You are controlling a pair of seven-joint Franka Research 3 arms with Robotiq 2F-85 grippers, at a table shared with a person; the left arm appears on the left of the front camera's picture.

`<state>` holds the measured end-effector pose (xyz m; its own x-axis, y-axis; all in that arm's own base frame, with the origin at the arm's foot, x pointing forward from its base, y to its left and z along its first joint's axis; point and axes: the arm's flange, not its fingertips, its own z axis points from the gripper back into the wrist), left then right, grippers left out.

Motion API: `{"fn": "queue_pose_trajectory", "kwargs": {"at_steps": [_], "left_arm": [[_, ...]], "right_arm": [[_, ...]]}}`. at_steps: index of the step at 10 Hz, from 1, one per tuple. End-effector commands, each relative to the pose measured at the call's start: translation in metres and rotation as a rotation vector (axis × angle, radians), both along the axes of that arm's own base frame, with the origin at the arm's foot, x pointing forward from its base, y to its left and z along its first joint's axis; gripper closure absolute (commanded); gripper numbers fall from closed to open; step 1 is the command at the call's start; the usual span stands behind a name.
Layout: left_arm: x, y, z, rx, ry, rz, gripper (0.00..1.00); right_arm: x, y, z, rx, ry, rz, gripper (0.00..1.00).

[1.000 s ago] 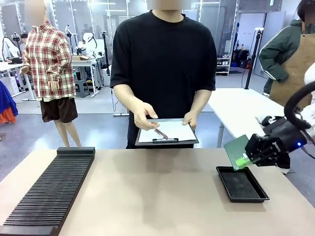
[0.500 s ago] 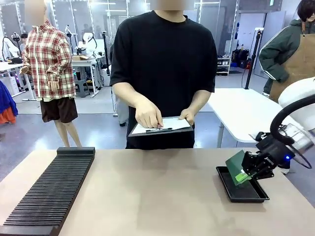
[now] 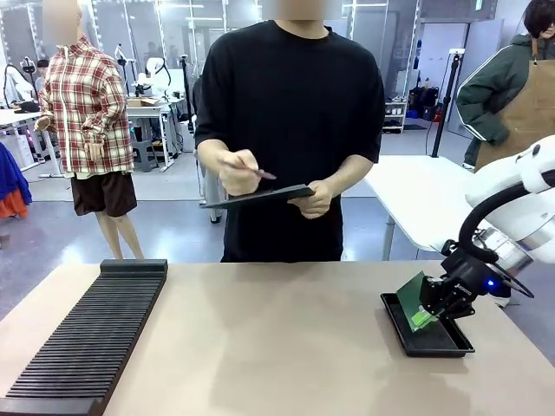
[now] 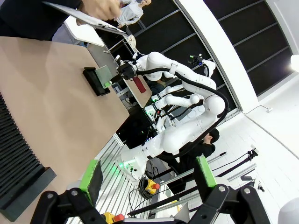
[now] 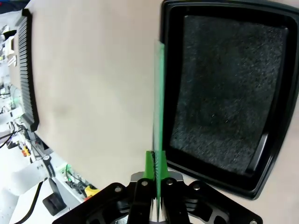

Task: Inspect the PCB.
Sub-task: Place the Blank PCB in the ESD tray.

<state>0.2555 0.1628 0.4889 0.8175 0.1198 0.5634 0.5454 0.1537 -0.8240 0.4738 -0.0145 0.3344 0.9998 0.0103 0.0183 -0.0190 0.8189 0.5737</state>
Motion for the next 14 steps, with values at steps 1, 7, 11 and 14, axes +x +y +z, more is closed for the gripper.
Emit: {"fn": "queue_pose_trajectory", "kwargs": {"at_steps": [1, 7, 11, 14], "left_arm": [[0.001, 0.002, 0.005, -0.003, 0.01, -0.005, 0.0], [0.001, 0.002, 0.005, -0.003, 0.01, -0.005, 0.0], [0.001, 0.002, 0.005, -0.003, 0.01, -0.005, 0.0], [0.001, 0.002, 0.005, -0.003, 0.01, -0.005, 0.0]], "right_arm": [[0.013, 0.008, -0.009, -0.058, 0.028, -0.03, 0.97], [0.021, 0.01, -0.02, -0.078, 0.056, -0.078, 0.72], [0.007, 0.014, -0.011, -0.146, 0.056, -0.134, 0.17], [-0.007, 0.024, 0.008, -0.294, 0.045, -0.213, 0.0]]}}
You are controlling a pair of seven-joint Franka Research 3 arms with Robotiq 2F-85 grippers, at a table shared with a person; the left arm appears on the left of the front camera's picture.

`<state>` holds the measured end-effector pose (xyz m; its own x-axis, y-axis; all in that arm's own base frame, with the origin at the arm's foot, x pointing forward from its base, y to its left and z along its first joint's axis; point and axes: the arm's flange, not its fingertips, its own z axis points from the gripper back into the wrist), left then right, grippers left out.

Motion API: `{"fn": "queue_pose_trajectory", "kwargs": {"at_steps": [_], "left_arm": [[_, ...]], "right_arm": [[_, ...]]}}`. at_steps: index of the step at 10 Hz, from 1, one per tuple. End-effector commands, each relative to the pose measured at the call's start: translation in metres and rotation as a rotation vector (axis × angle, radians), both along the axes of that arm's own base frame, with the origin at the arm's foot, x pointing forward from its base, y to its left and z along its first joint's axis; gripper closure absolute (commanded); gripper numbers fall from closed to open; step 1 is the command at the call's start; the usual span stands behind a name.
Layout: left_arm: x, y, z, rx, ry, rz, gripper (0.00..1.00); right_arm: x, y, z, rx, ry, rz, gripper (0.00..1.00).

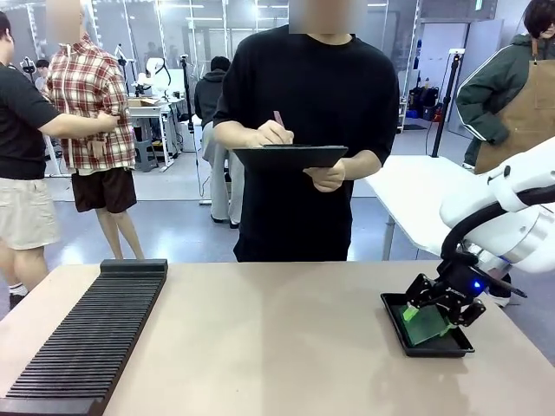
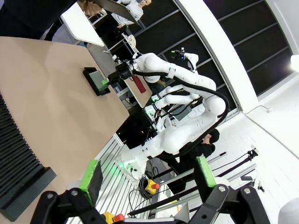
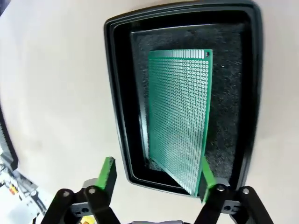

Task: Inspect the PCB.
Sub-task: Place the Blank PCB in the ESD tray.

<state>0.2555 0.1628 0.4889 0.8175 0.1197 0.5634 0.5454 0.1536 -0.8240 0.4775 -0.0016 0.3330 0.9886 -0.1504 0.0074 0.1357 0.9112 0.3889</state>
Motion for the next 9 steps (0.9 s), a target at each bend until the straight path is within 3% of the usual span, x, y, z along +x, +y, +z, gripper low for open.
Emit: {"fn": "queue_pose_trajectory", "kwargs": {"at_steps": [1, 3, 9], "left_arm": [[0.001, 0.002, 0.005, -0.003, 0.01, -0.005, 0.0], [0.001, 0.002, 0.005, -0.003, 0.01, -0.005, 0.0], [0.001, 0.002, 0.005, -0.003, 0.01, -0.005, 0.0]], "right_arm": [[-0.016, 0.013, 0.017, -0.119, 0.023, -0.073, 0.0], [-0.023, 0.013, 0.028, -0.138, 0.005, -0.1, 0.0], [-0.017, 0.007, 0.022, -0.108, 0.0, -0.064, 0.0]]}}
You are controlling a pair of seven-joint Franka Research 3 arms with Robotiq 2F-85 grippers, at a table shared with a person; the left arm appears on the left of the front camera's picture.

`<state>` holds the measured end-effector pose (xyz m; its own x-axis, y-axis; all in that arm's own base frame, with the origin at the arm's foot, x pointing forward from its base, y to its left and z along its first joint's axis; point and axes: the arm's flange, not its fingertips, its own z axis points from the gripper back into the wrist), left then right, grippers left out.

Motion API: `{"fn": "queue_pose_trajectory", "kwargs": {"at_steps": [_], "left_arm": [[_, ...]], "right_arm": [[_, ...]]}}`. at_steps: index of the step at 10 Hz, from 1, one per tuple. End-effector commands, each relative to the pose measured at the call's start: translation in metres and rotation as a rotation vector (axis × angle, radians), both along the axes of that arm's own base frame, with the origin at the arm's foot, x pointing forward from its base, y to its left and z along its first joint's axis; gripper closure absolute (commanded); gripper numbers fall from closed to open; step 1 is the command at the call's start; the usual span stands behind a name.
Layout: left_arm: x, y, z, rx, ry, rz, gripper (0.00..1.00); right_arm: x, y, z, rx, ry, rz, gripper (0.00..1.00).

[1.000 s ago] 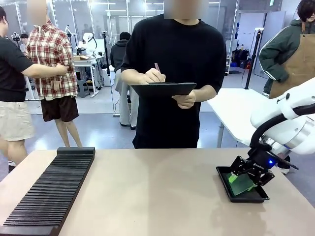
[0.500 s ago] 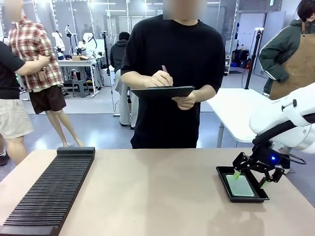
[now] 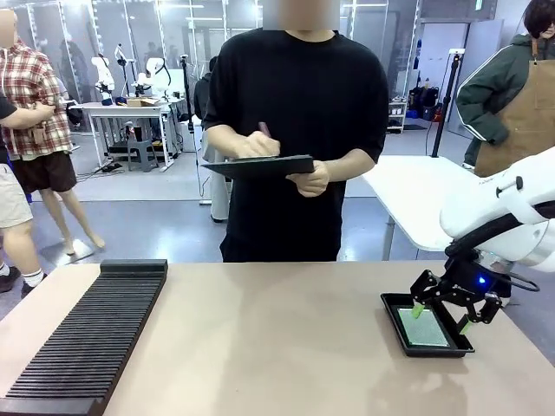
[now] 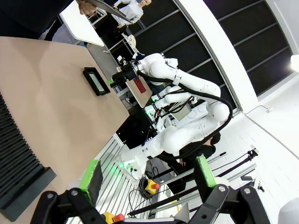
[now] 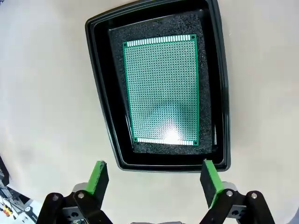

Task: Inspect the PCB.
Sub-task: Place the Blank PCB in the ESD tray.

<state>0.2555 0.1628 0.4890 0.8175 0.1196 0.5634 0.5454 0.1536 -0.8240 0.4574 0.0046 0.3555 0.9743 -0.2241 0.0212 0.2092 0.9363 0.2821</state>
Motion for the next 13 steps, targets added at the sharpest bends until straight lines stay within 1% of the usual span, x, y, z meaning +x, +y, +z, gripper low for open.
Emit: {"fn": "queue_pose_trajectory", "kwargs": {"at_steps": [1, 13], "left_arm": [[0.0006, 0.0018, 0.0053, -0.003, 0.01, -0.005, 0.0], [0.0006, 0.0018, 0.0053, -0.003, 0.01, -0.005, 0.0]], "right_arm": [[0.0032, 0.0006, -0.0005, 0.006, -0.007, 0.013, 0.0], [0.0032, 0.0006, -0.0005, 0.006, -0.007, 0.013, 0.0]]}}
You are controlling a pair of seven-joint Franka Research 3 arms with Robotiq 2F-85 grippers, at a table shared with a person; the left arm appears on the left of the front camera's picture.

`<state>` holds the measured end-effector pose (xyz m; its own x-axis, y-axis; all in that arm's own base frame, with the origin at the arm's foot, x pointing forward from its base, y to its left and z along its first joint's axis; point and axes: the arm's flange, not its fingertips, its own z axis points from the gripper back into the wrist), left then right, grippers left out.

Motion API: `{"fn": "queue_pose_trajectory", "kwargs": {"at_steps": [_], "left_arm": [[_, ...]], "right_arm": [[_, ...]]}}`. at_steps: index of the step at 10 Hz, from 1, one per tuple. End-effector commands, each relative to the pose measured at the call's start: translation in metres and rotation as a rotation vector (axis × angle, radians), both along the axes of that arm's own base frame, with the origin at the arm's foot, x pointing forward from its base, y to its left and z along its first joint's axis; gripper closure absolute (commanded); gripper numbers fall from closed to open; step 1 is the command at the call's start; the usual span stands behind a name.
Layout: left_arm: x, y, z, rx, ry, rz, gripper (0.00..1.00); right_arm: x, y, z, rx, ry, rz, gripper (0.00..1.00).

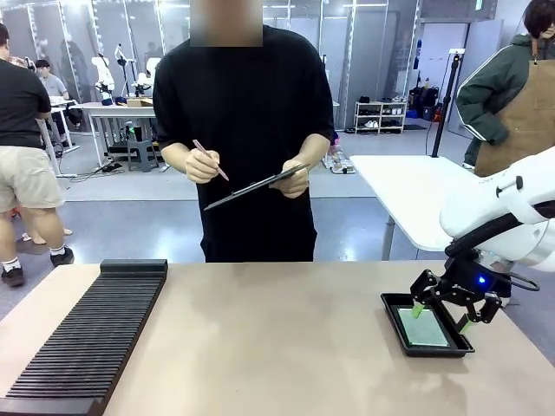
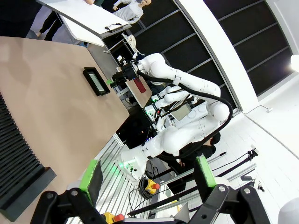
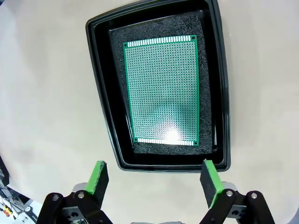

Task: Inspect the PCB.
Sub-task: Place the Blank PCB in the ESD tray.

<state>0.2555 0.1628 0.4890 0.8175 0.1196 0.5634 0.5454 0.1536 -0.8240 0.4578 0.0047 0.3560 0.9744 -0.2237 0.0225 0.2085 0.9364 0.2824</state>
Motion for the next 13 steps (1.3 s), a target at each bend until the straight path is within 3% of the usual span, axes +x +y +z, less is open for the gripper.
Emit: {"fn": "queue_pose_trajectory", "kwargs": {"at_steps": [1, 3, 6, 7, 9, 13], "left_arm": [[0.001, 0.002, 0.005, -0.003, 0.01, -0.005, 0.0], [0.001, 0.002, 0.005, -0.003, 0.01, -0.005, 0.0], [0.001, 0.002, 0.005, -0.003, 0.01, -0.005, 0.0], [0.001, 0.002, 0.005, -0.003, 0.01, -0.005, 0.0], [0.001, 0.002, 0.005, -0.003, 0.01, -0.005, 0.0], [0.001, 0.002, 0.005, -0.003, 0.01, -0.005, 0.0]], "right_arm": [[0.003, 0.0, -0.001, 0.006, -0.006, 0.012, 0.0], [0.0, 0.0, 0.0, 0.0, 0.0, 0.0, 0.0], [-0.029, -0.017, 0.108, 0.203, -0.063, -0.034, 0.0], [-0.037, -0.029, 0.132, 0.304, -0.049, -0.022, 0.0], [-0.047, -0.066, 0.161, 0.526, 0.005, -0.022, 0.0], [-0.106, -0.125, 0.181, 0.691, -0.043, -0.03, 0.0]]}}
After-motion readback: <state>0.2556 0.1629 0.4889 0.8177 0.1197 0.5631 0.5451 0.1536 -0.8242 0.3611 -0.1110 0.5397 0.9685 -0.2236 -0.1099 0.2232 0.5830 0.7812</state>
